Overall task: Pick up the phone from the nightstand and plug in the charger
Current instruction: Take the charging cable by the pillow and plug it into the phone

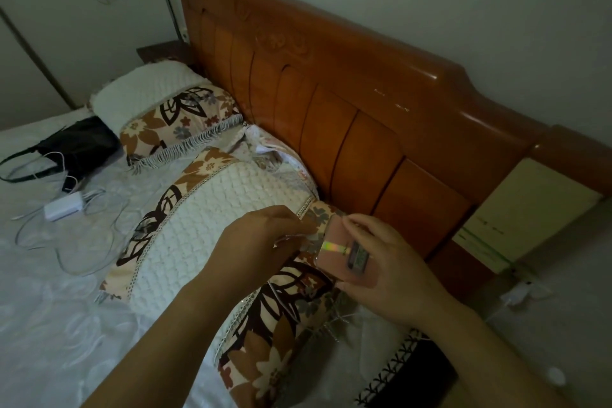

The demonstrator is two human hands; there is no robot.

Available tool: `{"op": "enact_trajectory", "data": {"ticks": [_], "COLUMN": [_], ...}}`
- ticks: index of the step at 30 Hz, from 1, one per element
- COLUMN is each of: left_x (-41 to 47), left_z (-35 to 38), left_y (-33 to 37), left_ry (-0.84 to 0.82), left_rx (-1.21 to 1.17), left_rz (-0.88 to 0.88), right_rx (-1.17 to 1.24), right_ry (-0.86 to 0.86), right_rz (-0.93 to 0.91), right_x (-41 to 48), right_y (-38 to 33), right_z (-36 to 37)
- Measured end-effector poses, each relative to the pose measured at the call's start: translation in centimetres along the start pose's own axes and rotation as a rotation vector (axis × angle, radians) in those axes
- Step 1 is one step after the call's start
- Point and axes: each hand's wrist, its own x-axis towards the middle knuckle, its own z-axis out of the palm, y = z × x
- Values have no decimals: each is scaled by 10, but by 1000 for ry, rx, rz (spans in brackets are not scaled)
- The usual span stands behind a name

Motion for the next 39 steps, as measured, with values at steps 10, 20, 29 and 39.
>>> {"op": "enact_trajectory", "data": {"ticks": [10,20,29,39], "left_x": [0,-8,-12,-20], "left_z": [-8,-14,-12,-10], "left_y": [0,-6,-10,-20], "left_ry": [57,24,96,131], "left_rx": [67,135,15,-159], "left_rz": [-46,-98,-144,-198], "right_rx": [-13,-68,-75,70], "right_ry": [-4,-48,-55,-147], "right_rz": [-61,-172,-181,-136], "right_x": [17,28,33,42], "right_y": [2,-5,-10,-12], "right_z": [3,9,10,8]}}
